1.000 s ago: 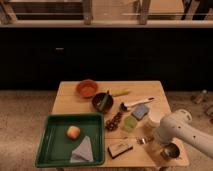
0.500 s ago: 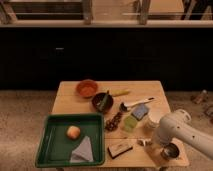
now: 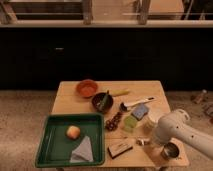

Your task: Place fork in red bowl

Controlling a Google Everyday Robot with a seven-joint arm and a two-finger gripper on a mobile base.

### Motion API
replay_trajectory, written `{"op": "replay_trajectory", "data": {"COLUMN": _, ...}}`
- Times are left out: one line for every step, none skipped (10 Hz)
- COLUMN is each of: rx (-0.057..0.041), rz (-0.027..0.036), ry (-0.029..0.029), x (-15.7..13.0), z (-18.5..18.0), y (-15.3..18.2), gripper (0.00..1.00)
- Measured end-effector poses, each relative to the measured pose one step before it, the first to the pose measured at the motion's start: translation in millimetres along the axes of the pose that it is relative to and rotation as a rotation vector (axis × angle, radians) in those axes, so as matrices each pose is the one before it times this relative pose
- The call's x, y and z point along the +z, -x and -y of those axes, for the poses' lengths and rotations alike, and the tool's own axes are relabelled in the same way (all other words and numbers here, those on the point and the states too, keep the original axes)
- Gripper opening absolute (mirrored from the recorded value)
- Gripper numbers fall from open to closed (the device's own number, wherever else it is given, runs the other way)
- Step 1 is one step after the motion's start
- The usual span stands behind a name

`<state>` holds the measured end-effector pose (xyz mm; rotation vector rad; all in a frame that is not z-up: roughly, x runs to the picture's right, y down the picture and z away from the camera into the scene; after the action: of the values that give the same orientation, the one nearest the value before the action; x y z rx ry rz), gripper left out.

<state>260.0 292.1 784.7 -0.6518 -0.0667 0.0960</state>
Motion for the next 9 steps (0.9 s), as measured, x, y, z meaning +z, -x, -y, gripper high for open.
{"op": "replay_trajectory", "data": {"rx": -0.01676, "rz": 0.0026, "ry": -0.00475, "x": -0.34, "z": 2.27, "y": 6.71, "gripper": 0.0}}
{"op": "replay_trajectory", "data": {"rx": -0.0133, "rz": -0.0004, "ry": -0.00674, "x": -1.35, "z": 2.58, "y": 0.88, "gripper": 0.0}}
{"op": "replay_trajectory", "data": {"rx": -0.01414, "rz": -0.00263, "ry": -0.00872, "x": -2.06, "z": 3.16, "y": -1.96, "gripper": 0.0}}
{"op": "replay_trajectory", "data": {"rx": -0.0058, "rz": -0.00015, "ry": -0.00527, "x": -1.64, "z": 2.05, "y": -1.12, "gripper": 0.0}}
{"op": "replay_trajectory", "data": {"rx": -0.00465, "rz": -0.00075, "ry": -0.00536, "x": -1.97, "z": 2.63, "y": -1.42, "gripper": 0.0}}
{"op": "replay_trajectory", "data": {"rx": -0.00541, "rz": -0.00109, "ry": -0.00515, "x": -2.14, "z": 3.3, "y": -1.27, "gripper": 0.0}}
{"op": "replay_trajectory", "data": {"rx": -0.00303, "rz": -0.00217, "ry": -0.00354, "x": -2.03, "z": 2.26, "y": -2.02, "gripper": 0.0}}
{"op": "replay_trajectory", "data": {"rx": -0.0011, "rz": -0.00178, "ry": -0.00245, "x": -1.76, "z": 1.4, "y": -2.15, "gripper": 0.0}}
{"op": "replay_trajectory", "data": {"rx": -0.00167, "rz": -0.00404, "ry": -0.00347, "x": -3.29, "z": 1.89, "y": -3.55, "gripper": 0.0}}
